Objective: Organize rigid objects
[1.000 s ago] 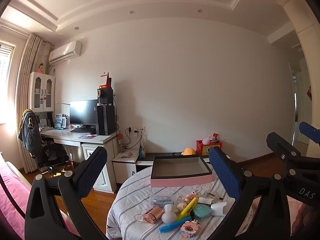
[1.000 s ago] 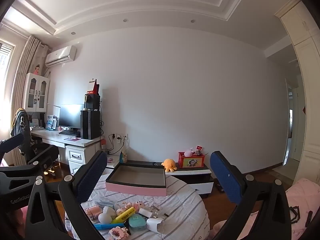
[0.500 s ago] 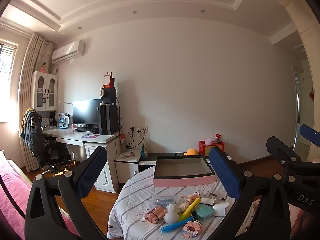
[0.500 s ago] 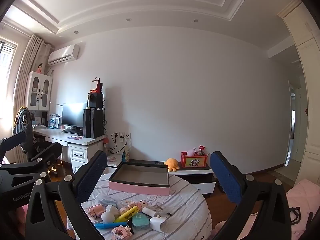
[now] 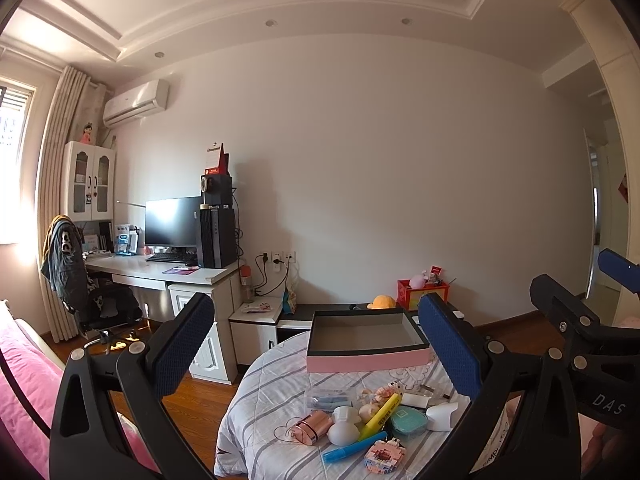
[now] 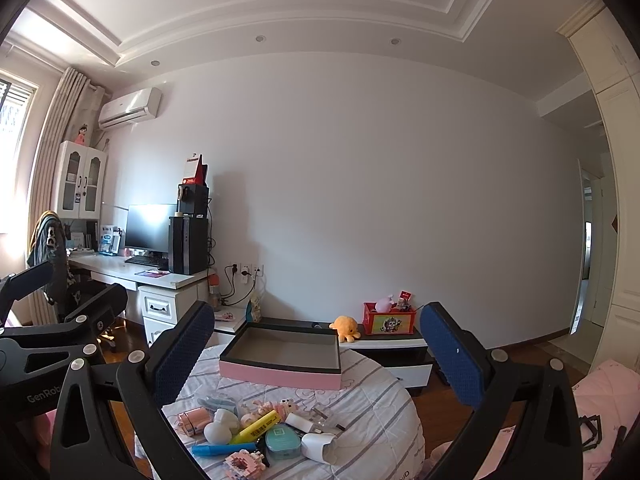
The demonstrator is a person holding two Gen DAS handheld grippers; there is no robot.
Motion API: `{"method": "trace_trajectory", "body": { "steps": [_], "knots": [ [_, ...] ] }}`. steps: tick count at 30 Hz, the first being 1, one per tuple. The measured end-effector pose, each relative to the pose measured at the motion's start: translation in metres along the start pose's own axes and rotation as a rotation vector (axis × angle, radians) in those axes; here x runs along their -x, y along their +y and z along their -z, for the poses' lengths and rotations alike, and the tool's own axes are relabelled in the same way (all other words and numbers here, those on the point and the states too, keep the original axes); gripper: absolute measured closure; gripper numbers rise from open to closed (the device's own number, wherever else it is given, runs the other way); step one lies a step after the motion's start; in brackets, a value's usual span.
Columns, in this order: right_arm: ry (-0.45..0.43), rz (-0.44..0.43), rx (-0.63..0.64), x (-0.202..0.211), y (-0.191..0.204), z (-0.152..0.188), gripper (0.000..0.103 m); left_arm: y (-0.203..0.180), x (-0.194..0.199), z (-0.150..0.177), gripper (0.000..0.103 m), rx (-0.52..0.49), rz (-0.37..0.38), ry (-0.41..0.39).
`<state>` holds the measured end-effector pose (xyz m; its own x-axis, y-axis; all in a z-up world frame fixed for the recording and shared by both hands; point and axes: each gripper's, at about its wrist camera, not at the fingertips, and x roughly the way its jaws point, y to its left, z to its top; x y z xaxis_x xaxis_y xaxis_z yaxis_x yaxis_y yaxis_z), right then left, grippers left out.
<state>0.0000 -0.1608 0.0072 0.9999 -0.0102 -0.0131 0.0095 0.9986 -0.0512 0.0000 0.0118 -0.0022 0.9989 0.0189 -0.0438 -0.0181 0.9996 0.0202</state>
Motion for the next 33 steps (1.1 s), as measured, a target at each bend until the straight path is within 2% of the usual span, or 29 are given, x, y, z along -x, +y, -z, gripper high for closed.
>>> {"method": "trace_trajectory", "body": {
  "steps": [33],
  "knots": [
    [0.026,0.001,0.003,0.0003,0.0043,0.0009,0.000,-0.0003,-0.0055,0.0041,0.000,-0.002,0.005,0.036]
  ]
}}
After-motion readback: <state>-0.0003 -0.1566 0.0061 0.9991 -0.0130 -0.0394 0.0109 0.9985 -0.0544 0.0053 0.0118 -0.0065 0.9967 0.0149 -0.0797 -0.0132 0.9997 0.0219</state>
